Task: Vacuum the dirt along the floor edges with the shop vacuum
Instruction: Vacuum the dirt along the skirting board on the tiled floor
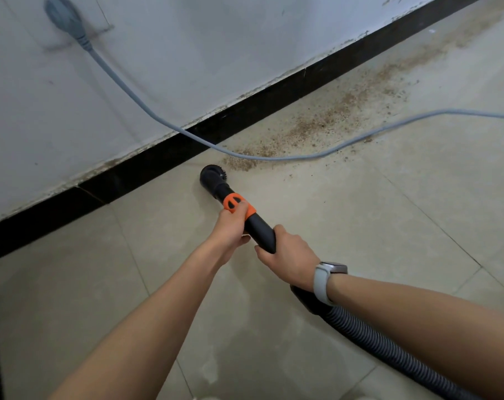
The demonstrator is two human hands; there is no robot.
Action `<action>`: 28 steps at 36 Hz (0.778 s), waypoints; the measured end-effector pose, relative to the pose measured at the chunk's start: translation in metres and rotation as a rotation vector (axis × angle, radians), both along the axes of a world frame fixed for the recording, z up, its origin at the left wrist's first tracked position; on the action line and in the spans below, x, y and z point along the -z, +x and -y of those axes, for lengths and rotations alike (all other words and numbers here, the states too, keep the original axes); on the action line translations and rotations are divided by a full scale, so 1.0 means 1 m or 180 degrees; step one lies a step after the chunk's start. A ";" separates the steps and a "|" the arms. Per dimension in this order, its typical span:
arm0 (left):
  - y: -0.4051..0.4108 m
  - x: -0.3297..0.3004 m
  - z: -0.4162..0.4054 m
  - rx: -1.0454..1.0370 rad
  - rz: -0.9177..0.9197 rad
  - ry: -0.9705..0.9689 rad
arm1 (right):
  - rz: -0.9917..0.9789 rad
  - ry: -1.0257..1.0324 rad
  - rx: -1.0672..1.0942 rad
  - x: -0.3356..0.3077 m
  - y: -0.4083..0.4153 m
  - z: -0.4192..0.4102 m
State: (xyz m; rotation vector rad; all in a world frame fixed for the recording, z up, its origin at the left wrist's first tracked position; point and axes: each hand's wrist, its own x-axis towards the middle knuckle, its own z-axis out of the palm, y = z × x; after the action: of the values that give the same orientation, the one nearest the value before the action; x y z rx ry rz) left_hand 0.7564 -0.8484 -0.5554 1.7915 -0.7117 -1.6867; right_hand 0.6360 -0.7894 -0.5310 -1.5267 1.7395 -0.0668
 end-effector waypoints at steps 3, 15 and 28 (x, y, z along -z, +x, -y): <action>0.000 -0.006 0.009 -0.0060 0.0098 0.0164 | 0.0100 0.0058 0.0077 0.000 0.006 0.005; -0.035 -0.021 0.016 0.0799 0.0716 0.0048 | 0.0198 0.0108 0.0929 0.000 0.003 -0.009; -0.054 -0.022 0.009 0.0876 0.0447 0.0091 | -0.0185 -0.0006 0.0723 -0.005 -0.023 -0.013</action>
State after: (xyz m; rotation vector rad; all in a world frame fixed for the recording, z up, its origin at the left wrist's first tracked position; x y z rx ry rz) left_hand 0.7023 -0.8570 -0.5337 1.9168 -1.0406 -1.7622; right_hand 0.6135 -0.7769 -0.5263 -1.3382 1.9538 -0.1404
